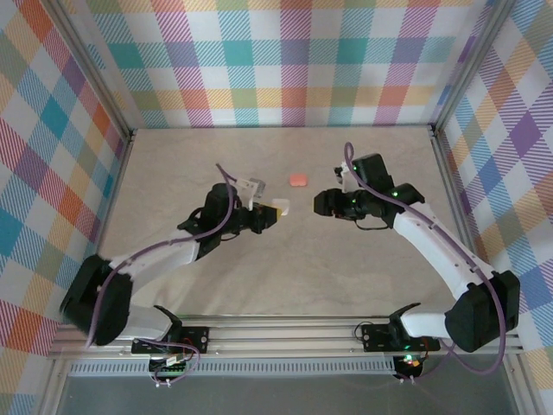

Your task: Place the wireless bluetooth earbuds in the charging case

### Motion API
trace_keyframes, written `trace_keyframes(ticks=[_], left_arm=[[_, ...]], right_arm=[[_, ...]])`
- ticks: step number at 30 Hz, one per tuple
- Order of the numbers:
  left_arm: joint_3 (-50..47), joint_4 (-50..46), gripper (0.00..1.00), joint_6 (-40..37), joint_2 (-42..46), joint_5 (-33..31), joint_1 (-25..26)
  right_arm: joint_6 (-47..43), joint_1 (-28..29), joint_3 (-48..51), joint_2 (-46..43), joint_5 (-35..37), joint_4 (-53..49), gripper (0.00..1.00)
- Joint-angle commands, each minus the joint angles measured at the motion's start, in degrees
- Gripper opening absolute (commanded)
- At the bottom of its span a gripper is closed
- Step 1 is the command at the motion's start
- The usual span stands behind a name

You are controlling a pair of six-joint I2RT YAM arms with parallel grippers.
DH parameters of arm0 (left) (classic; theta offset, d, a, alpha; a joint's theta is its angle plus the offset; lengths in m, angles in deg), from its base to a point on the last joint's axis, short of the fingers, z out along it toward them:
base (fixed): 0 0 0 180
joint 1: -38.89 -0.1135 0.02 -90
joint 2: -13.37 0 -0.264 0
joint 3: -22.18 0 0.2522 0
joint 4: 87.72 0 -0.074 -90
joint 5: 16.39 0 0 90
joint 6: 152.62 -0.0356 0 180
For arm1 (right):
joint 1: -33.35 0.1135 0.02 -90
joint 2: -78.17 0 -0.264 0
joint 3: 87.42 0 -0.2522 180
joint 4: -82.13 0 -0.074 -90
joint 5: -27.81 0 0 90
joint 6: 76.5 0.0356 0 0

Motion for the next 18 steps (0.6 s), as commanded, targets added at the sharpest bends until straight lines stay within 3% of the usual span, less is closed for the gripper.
trace_keyframes(ticks=[1, 10, 18], left_arm=[[4.4, 1.5, 0.00, 6.2, -7.3, -1.2, 0.2], [19.1, -1.4, 0.04, 10.9, -28.8, -2.6, 4.4], [24.6, -7.5, 0.16, 10.6, -35.1, -6.3, 5.0]], right_arm=[[-0.1, -1.9, 2.7, -2.3, 5.8, 2.3, 0.54], [-2.2, -5.9, 9.2, -2.3, 14.8, 4.6, 0.63], [-2.5, -9.5, 10.1, -0.3, 15.7, 6.5, 0.68]])
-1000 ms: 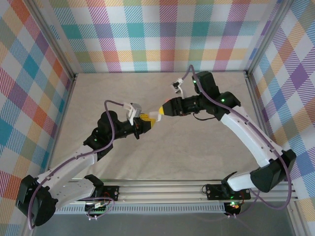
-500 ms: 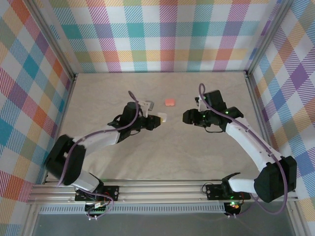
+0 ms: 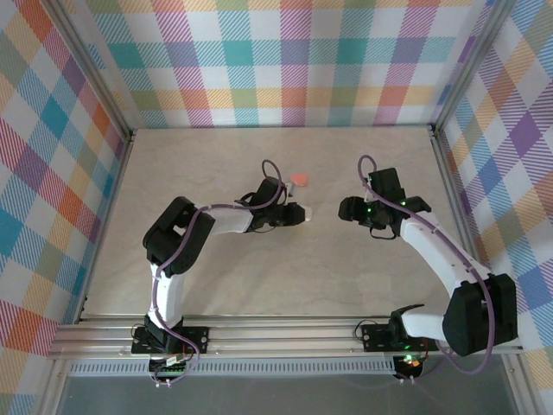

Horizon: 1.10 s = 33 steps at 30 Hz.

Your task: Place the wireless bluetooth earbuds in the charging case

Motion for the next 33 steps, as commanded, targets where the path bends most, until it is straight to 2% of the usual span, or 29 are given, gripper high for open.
trace_keyframes(ticks=[1, 6, 10, 14, 16, 20, 22, 24, 26, 30, 33], left_arm=[[2.4, -5.1, 0.17, -0.5, -0.4, -3.8, 0.4], [3.6, -9.6, 0.33, -4.3, 0.9, -6.1, 0.4], [4.7, -13.8, 0.47, -7.9, 3.4, -8.5, 0.4], [4.8, -16.5, 0.55, -11.3, 7.9, -10.6, 0.2], [5.4, -18.9, 0.59, -13.7, 10.9, -12.3, 0.0], [5.8, -23.4, 0.61, -19.0, 17.8, -15.7, -1.0], [5.4, -25.2, 0.63, -22.1, 22.5, -17.8, -1.9], [3.9, -25.7, 0.77, -24.4, 27.7, -21.0, -3.0], [0.4, -24.3, 1.00, -27.1, 34.4, -24.1, -4.3], [-6.9, -22.0, 1.00, -30.3, 45.6, -28.6, -8.9], [-12.8, -21.3, 1.00, -32.2, 51.6, -28.8, -14.3]], right_arm=[[-1.5, -1.3, 0.2, 0.5, 1.3, 2.2, 0.68], [-2.9, -1.7, -0.3, -0.6, 2.6, 2.3, 0.73], [-4.8, -2.0, -0.2, -3.6, 6.0, 2.7, 0.83], [-8.5, -2.6, -0.8, -7.7, 6.9, 3.9, 0.92], [-9.7, -2.9, -1.8, -9.7, 10.0, 3.6, 1.00], [-13.6, -3.2, 0.9, -14.2, 18.4, 7.9, 1.00], [-16.8, -4.0, 5.2, -17.1, 19.1, 14.1, 1.00], [-17.9, -5.4, 7.9, -18.5, 19.2, 17.3, 1.00], [-19.2, -6.9, 9.3, -18.1, 19.3, 18.9, 1.00], [-22.5, -8.3, 15.3, -15.9, 19.0, 27.1, 1.00], [-21.6, -10.4, 20.4, -13.3, 15.2, 36.4, 1.00]])
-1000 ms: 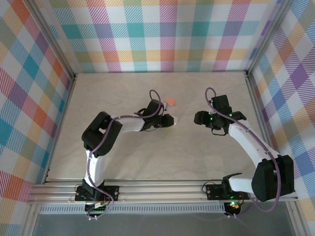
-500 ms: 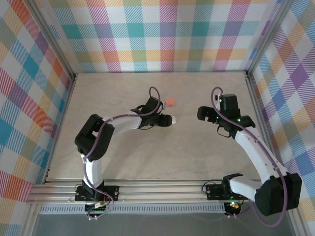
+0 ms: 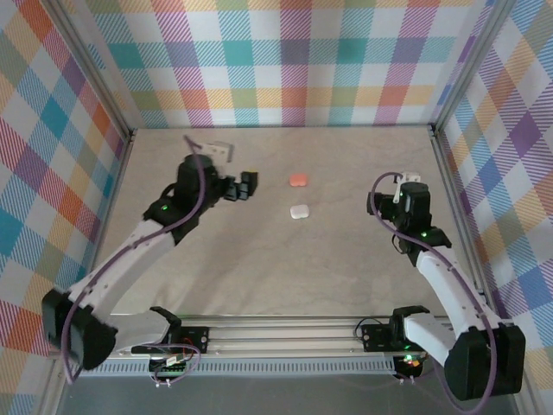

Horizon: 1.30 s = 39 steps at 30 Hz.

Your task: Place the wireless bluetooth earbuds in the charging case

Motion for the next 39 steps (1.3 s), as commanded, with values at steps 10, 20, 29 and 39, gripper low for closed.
trace_keyframes(ticks=[10, 20, 29, 39], left_arm=[[-35.5, 30.4, 1.00, -0.5, 9.2, -3.4, -22.8], [-42.3, 52.4, 1.00, -4.0, -6.1, 0.3, -23.9], [-38.6, 53.6, 1.00, -4.2, -12.5, 5.9, -24.0], [-35.0, 57.0, 1.00, -3.1, -23.5, 4.3, -23.9]], right_arm=[[-6.5, -4.1, 13.4, 11.9, -11.5, 38.5, 1.00], [-2.9, -4.3, 18.2, 28.1, -7.4, 61.9, 1.00], [-2.4, -4.6, 14.1, 30.2, -7.2, 56.4, 1.00], [-2.5, -4.7, 14.2, 30.1, -7.3, 56.3, 1.00]])
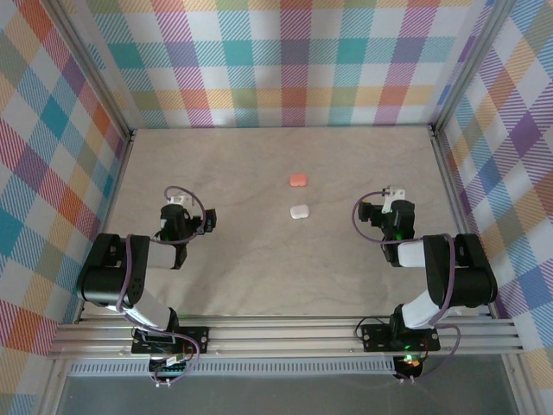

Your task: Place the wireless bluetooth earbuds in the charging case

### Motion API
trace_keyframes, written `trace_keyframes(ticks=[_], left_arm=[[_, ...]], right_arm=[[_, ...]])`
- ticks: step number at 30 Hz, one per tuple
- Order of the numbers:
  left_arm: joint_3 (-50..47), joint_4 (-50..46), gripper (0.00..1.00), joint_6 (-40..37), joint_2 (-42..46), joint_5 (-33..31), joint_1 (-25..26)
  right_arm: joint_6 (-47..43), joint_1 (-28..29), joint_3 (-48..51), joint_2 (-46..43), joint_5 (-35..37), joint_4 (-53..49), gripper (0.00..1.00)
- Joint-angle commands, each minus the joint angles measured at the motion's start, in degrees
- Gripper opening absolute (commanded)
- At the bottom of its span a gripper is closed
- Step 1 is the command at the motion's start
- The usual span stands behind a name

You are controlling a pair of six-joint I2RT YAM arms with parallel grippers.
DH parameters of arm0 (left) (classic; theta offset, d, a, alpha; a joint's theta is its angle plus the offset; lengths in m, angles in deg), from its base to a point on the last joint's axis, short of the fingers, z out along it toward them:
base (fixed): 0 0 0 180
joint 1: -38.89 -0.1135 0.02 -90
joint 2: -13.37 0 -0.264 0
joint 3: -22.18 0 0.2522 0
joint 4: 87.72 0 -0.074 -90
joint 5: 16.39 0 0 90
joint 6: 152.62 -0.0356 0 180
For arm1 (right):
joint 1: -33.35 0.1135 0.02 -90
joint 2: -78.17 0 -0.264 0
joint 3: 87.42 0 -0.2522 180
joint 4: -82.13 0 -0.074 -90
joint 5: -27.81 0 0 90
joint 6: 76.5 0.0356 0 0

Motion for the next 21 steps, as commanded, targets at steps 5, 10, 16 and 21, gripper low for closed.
trace_keyframes(ticks=[5, 10, 16, 21], left_arm=[[1.7, 1.6, 1.00, 0.4, 0.6, -1.0, -0.4], [1.7, 1.7, 1.00, 0.4, 0.5, -1.1, -0.3], [1.7, 1.6, 1.00, 0.3, 0.5, -1.4, -0.1], [1.7, 1.7, 1.00, 0.3, 0.5, -1.5, 0.0]], right_arm=[[0.8, -0.5, -1.0, -0.5, 0.1, 2.1, 1.00], [0.8, -0.5, -0.9, -0.5, 0.1, 2.1, 1.00], [-0.3, -1.3, -2.3, -0.2, -5.8, -0.1, 1.00], [-0.4, -1.6, -1.8, -0.5, -6.6, 0.4, 1.00]])
